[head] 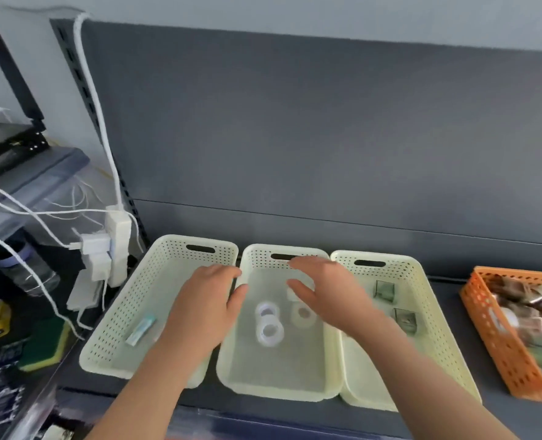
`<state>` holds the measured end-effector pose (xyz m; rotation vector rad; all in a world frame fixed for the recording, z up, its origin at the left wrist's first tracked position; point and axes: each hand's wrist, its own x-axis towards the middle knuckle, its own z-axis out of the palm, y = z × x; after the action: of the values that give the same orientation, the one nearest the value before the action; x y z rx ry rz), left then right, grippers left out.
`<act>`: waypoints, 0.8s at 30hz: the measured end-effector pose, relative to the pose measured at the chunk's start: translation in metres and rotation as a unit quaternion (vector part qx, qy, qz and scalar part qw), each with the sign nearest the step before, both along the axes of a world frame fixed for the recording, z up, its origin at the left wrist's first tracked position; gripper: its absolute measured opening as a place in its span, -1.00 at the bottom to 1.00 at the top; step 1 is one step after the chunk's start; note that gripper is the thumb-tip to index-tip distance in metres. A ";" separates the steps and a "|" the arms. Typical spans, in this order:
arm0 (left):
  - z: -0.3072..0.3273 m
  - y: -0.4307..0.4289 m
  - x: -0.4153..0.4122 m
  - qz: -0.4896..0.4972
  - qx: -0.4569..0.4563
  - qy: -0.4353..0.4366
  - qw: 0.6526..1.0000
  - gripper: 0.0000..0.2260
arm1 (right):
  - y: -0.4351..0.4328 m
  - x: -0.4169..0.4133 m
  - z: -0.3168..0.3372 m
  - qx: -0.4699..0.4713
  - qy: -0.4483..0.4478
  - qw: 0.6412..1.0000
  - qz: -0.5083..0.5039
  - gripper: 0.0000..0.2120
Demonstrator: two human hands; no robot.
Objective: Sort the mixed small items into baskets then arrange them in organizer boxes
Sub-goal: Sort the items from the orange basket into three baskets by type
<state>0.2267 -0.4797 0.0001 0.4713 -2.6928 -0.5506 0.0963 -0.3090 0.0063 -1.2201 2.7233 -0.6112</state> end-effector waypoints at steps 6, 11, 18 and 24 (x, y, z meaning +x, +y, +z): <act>0.015 0.118 -0.069 -0.129 0.017 0.052 0.990 -0.71 | 0.136 -0.028 0.012 -0.025 0.027 0.993 -0.111 -0.63; -0.001 0.229 -0.133 -0.194 0.070 0.039 0.978 -0.76 | 0.260 -0.064 0.014 -0.019 0.037 0.984 -0.171 -0.66; -0.014 0.358 -0.219 -0.219 0.126 -0.028 0.967 -0.68 | 0.402 -0.128 0.000 0.009 0.011 0.979 -0.202 -0.69; -0.031 0.415 -0.282 -0.158 0.100 -0.100 0.977 -0.62 | 0.448 -0.175 -0.022 0.001 -0.033 0.981 -0.192 -0.69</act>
<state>-0.0556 -0.0650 -0.0312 0.1539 -2.9418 -0.9122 -0.0789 0.1388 -0.0162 -0.6564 2.9174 -0.6682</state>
